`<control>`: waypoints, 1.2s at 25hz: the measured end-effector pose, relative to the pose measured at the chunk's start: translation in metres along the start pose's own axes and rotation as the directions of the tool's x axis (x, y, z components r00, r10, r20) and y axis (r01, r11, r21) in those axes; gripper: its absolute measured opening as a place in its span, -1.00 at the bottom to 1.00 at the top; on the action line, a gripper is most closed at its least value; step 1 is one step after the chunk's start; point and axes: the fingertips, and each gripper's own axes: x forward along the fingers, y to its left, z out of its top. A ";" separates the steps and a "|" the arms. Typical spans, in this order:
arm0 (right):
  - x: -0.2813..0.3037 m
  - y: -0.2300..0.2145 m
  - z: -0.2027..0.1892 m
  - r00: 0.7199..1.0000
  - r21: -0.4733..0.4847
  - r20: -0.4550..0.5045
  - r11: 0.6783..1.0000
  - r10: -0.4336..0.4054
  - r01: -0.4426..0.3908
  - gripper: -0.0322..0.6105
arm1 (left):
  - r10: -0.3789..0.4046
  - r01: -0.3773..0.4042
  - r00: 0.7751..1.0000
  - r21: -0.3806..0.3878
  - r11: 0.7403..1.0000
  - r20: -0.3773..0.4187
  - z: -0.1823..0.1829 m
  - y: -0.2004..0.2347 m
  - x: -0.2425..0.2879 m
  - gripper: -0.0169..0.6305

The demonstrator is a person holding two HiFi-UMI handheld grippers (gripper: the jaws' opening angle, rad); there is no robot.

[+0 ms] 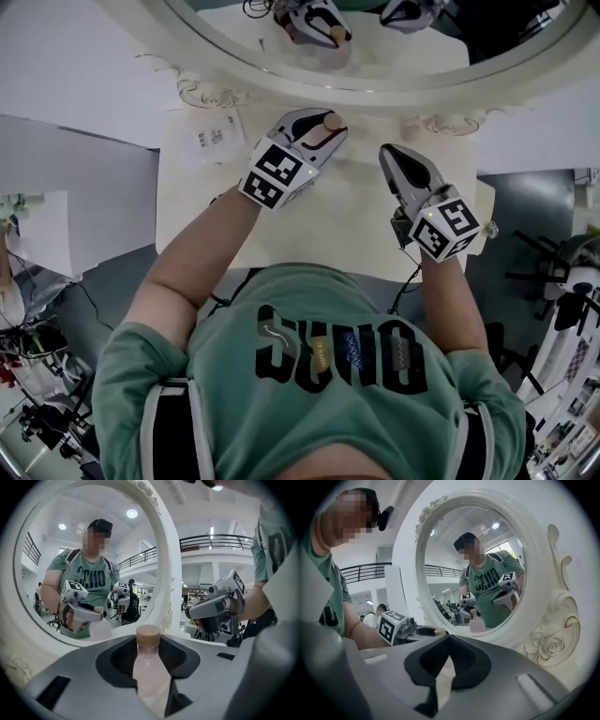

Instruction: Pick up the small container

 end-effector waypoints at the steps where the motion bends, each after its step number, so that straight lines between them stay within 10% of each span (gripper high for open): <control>1: 0.000 0.001 0.004 1.000 -0.005 0.003 1.000 0.000 0.000 -0.87 | -0.002 0.002 1.000 -0.005 1.000 0.003 0.005 -0.001 -0.003 -0.51; 30: -0.020 0.064 0.180 0.992 -0.249 0.127 0.968 0.013 0.019 -0.87 | -0.040 0.033 0.993 0.066 0.997 0.108 0.232 -0.001 -0.123 -0.51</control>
